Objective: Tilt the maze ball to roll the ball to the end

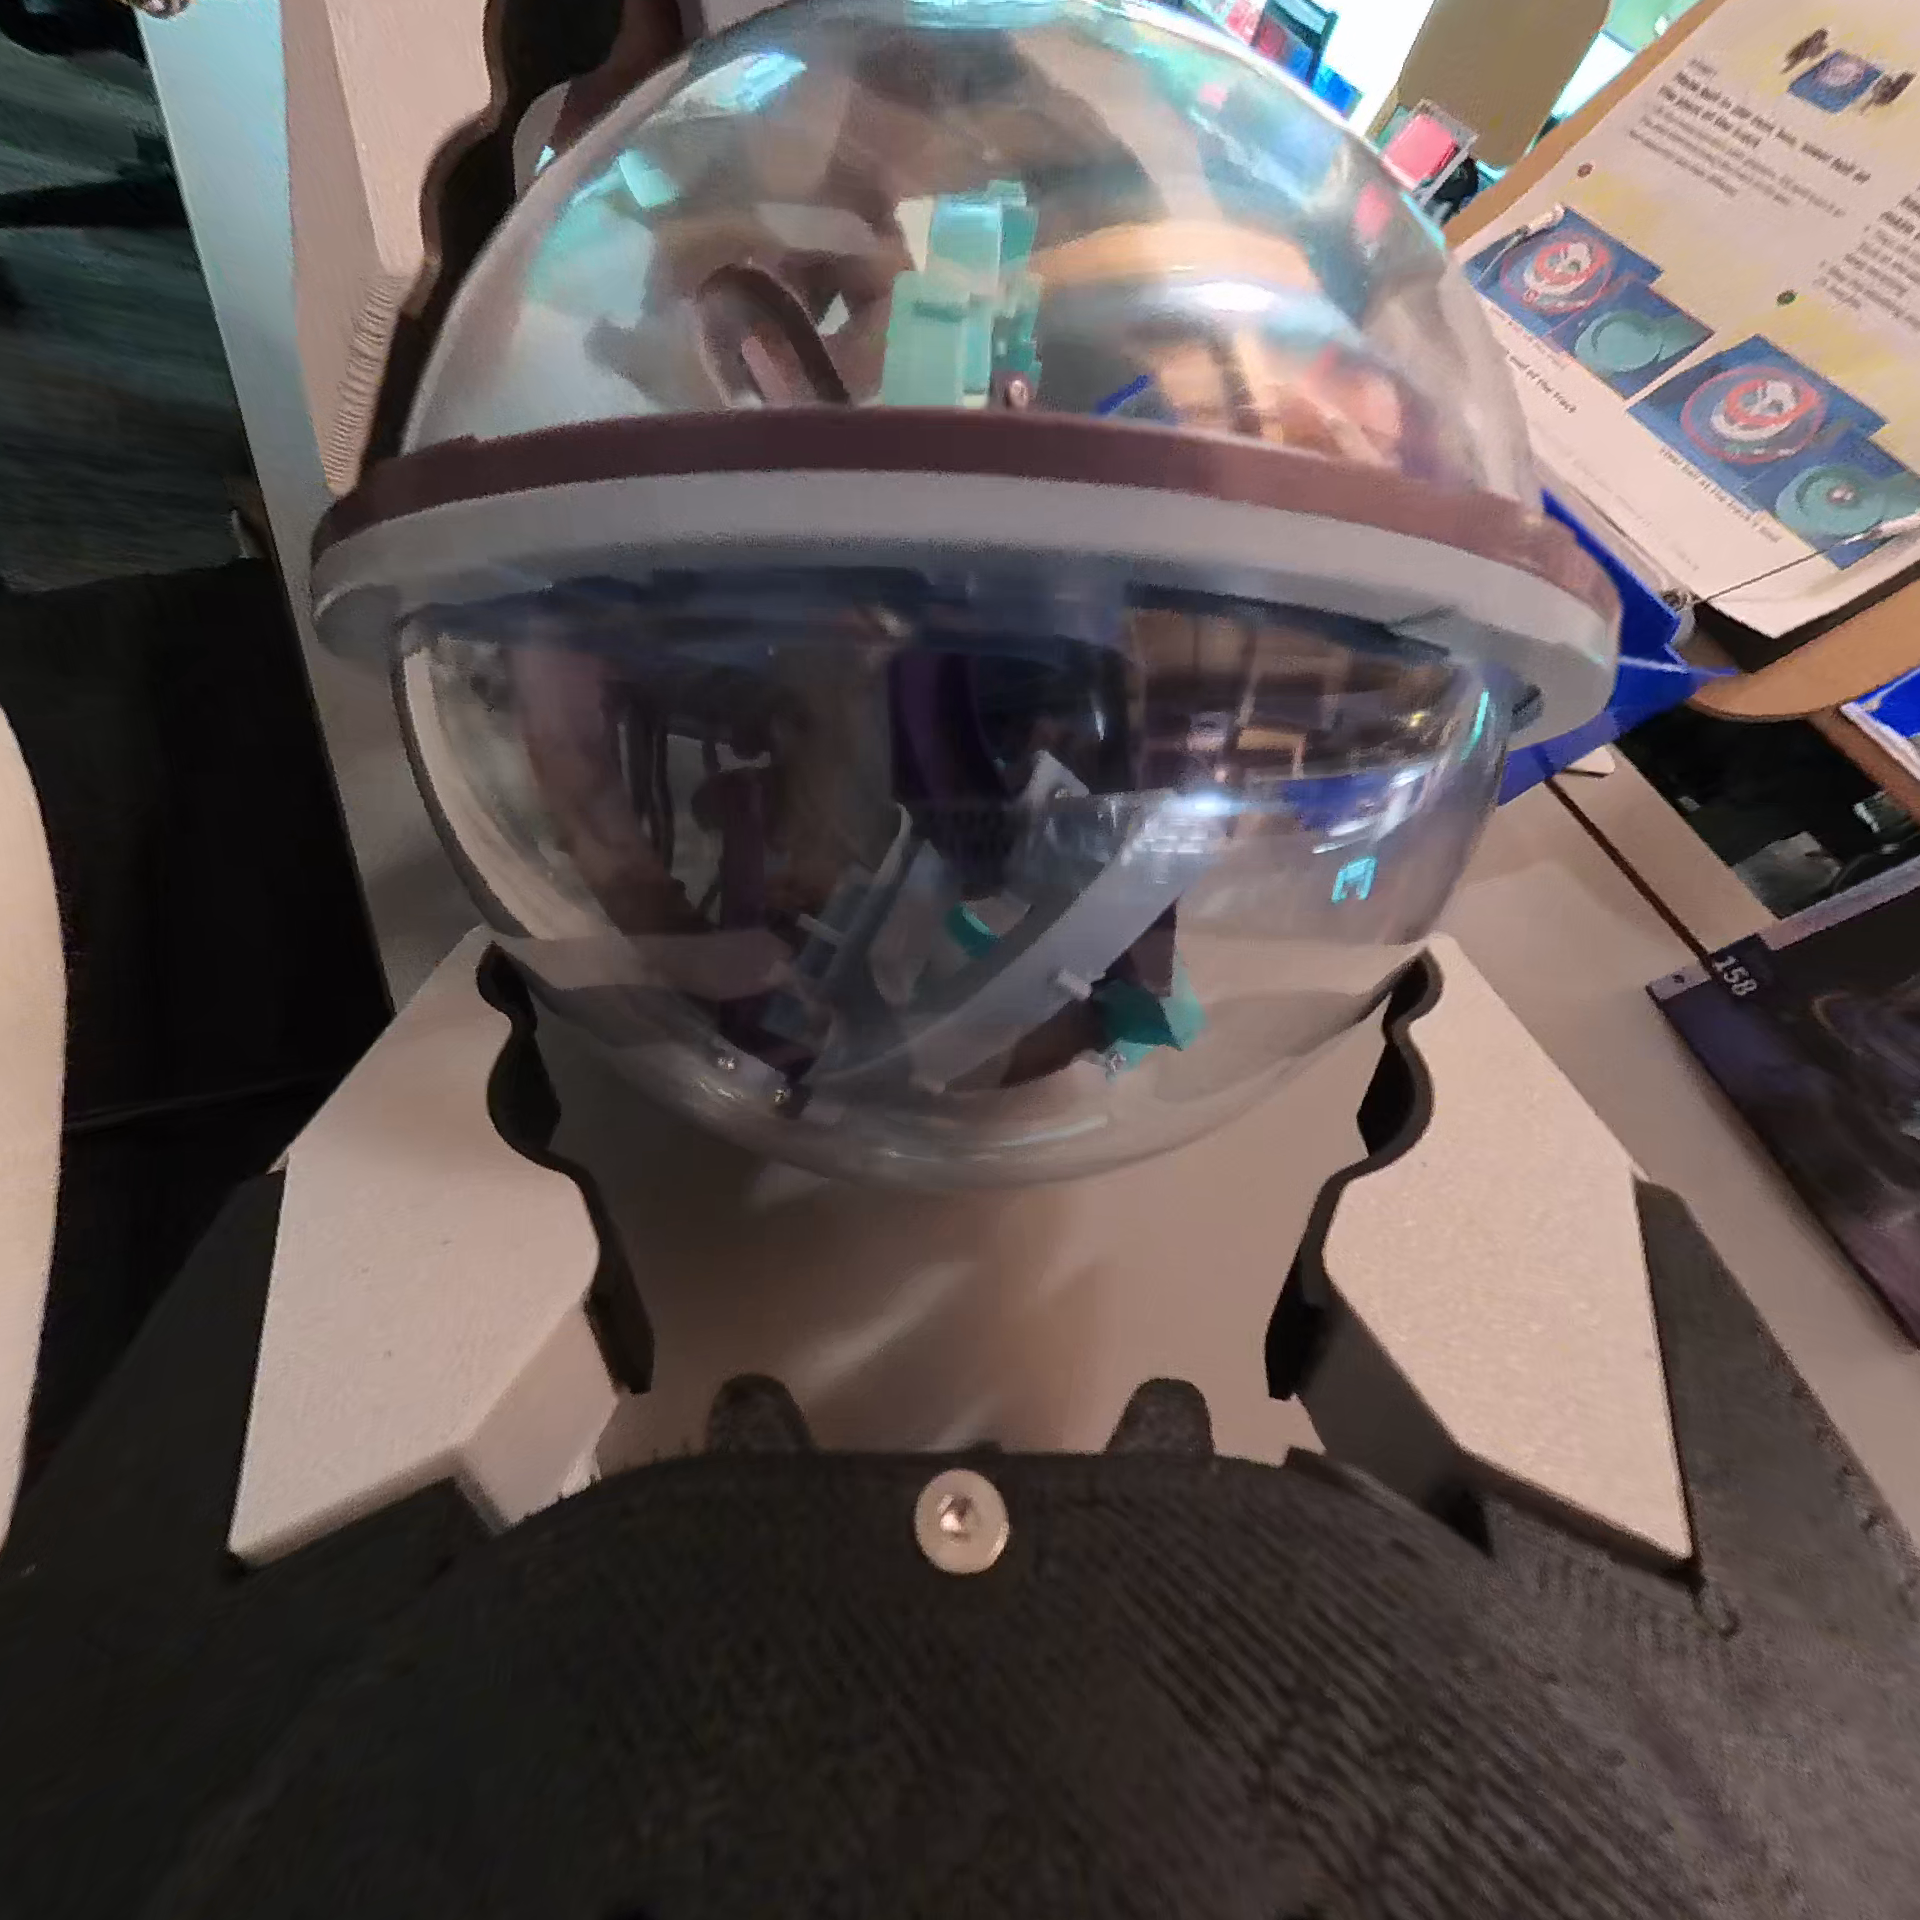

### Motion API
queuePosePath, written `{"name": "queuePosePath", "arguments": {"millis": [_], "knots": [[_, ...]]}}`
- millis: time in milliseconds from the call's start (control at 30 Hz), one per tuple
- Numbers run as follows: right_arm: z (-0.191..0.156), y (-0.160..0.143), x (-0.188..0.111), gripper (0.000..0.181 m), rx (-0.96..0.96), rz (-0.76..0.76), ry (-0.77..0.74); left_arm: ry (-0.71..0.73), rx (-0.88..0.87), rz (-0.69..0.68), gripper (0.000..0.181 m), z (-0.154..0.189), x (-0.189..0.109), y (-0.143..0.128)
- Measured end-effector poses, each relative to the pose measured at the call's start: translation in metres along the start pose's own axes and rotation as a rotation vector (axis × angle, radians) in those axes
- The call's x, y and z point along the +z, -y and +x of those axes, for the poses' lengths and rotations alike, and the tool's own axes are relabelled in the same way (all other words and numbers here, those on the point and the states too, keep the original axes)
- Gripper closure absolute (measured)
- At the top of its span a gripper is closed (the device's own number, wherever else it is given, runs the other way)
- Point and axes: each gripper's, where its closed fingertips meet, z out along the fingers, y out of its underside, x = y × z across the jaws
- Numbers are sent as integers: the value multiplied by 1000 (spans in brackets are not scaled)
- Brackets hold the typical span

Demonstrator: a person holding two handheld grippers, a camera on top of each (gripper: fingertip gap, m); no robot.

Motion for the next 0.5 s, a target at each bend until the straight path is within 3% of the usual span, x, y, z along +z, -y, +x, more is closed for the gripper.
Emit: {"name": "queuePosePath", "arguments": {"millis": [500], "knots": [[0,16,10,26,-23,68,85,-8,-115,54,32,-6,-13,-12]]}}
